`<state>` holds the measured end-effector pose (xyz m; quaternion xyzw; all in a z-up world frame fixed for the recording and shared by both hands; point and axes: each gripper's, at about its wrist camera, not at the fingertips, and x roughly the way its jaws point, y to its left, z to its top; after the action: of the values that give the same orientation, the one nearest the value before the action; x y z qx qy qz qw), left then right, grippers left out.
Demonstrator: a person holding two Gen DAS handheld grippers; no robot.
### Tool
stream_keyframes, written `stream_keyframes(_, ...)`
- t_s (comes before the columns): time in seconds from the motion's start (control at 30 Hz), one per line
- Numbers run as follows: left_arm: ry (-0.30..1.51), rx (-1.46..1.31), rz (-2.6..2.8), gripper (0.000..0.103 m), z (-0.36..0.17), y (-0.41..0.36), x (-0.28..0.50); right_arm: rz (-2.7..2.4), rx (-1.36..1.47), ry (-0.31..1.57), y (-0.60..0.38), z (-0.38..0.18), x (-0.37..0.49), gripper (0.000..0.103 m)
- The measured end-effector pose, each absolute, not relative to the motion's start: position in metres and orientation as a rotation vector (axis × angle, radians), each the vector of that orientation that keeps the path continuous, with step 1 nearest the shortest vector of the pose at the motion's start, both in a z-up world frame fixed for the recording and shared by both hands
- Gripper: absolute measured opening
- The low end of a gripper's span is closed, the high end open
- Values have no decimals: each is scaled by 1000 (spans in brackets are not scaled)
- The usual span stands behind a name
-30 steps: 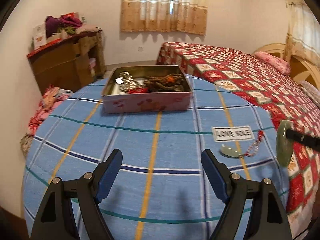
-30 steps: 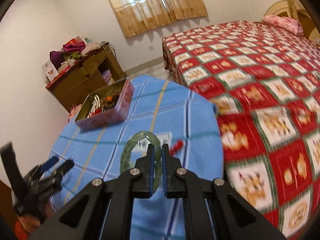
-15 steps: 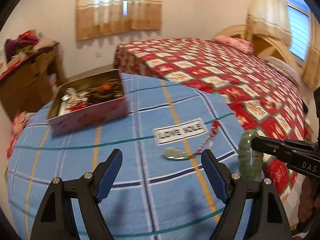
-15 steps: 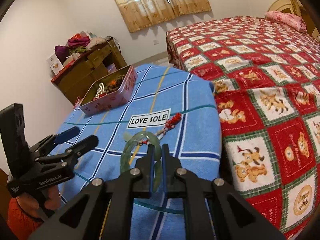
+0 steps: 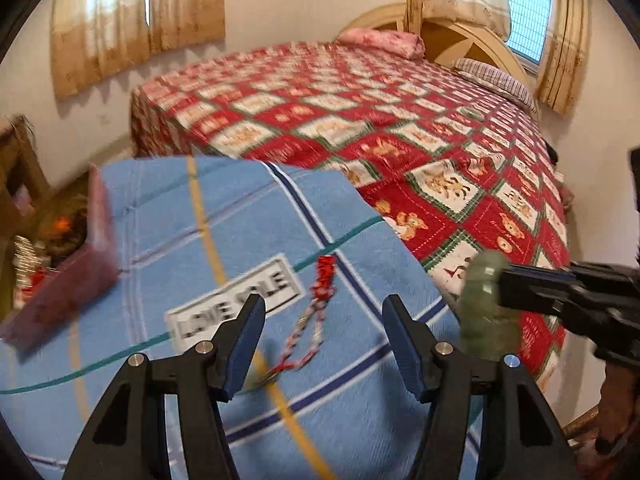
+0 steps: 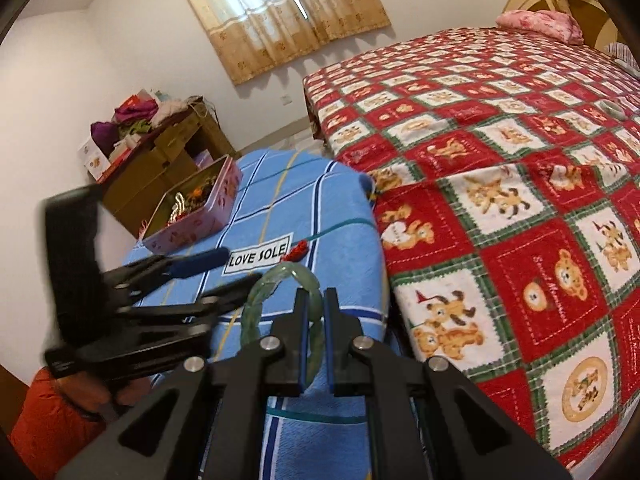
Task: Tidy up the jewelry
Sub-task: 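Lift the jade bangle with the right tool while the left tool grasps the jade pendant's red cord, then lower the jade pendant into the pink tin with the left tool while the right tool drops the bangle in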
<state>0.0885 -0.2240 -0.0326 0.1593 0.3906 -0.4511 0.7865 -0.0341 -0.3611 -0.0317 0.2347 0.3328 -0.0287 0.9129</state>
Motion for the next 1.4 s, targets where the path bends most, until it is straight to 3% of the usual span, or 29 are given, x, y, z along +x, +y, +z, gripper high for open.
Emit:
stream_keyframes(0.13, 890, 359, -992, 39, -52, -242, 90, -69, 498, 687, -368, -33, -37, 9)
stream_keyframes(0.27, 879, 338, -991, 32, -49, -237, 88, -79, 508, 687, -372, -33, -38, 9)
stream_keyframes(0.33, 877, 325, -960, 7, -47, -231, 92, -78, 508, 685, -372, -32, -39, 9)
stream_keyframes(0.57, 882, 130, -951, 6, -32, -189, 96, -78, 492, 672, -364, -21, -39, 9)
stream_keyframes(1.03, 534, -144, -697, 6, 96, -4, 103, 116, 433, 588, -307, 33, 18, 9)
stream_keyframes(1.4, 491, -156, -582, 6, 102, 9, 164, 270, 492, 529, -263, 58, 122, 9)
